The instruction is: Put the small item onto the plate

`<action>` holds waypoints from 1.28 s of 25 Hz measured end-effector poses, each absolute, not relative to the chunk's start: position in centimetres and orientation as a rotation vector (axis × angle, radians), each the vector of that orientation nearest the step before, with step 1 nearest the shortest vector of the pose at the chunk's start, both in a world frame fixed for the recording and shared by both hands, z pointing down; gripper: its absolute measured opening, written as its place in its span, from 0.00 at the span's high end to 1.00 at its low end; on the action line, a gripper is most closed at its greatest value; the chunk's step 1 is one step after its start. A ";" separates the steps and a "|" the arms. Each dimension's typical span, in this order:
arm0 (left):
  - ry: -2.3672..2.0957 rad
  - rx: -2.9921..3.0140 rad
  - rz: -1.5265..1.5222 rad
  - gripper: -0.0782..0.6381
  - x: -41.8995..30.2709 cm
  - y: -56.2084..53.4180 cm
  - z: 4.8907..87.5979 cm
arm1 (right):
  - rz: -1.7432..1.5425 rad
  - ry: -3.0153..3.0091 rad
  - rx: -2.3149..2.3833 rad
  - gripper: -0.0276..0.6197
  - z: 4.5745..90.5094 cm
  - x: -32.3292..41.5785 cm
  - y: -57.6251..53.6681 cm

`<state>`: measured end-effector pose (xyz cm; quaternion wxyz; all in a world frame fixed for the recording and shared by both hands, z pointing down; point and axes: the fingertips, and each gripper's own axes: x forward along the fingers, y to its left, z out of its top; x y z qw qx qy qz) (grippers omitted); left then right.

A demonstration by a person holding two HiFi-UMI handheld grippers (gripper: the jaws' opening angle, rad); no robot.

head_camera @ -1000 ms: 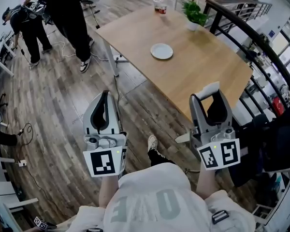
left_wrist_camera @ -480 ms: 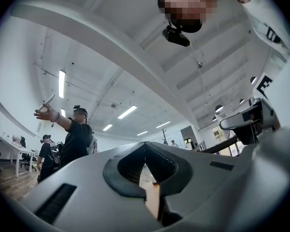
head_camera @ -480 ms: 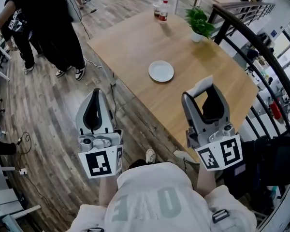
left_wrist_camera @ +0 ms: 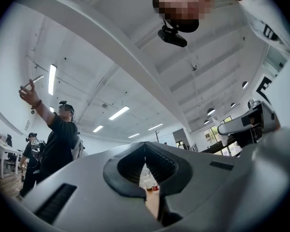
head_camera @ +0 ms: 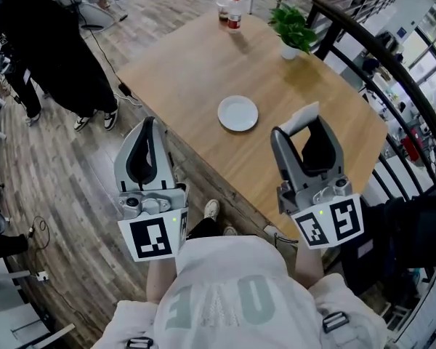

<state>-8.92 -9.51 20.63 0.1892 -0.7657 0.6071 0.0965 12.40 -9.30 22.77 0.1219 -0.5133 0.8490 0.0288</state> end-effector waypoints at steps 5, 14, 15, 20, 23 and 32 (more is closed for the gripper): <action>1.664 -2.192 0.262 0.88 -9.0 -14.0 20.5 | 0.042 2.452 -1.573 0.48 23.8 12.0 -12.8; 1.644 -2.246 0.251 0.88 -9.6 -18.6 21.6 | -0.012 2.466 -1.678 0.48 26.1 11.4 -19.2; 1.644 -2.255 0.248 0.88 -9.6 -19.0 21.9 | -0.025 2.476 -1.692 0.48 26.5 11.3 -20.0; 1.651 -2.276 0.219 0.88 -10.2 -20.2 22.8 | -0.094 2.558 -1.766 0.48 29.5 10.5 -24.2; 1.673 -2.268 0.202 0.88 -10.8 -20.6 23.2 | -0.139 2.618 -1.802 0.48 31.8 10.3 -26.6; 1.756 -2.248 0.127 0.88 -12.7 -21.4 25.4 | -0.414 2.904 -1.888 0.48 44.0 8.8 -32.5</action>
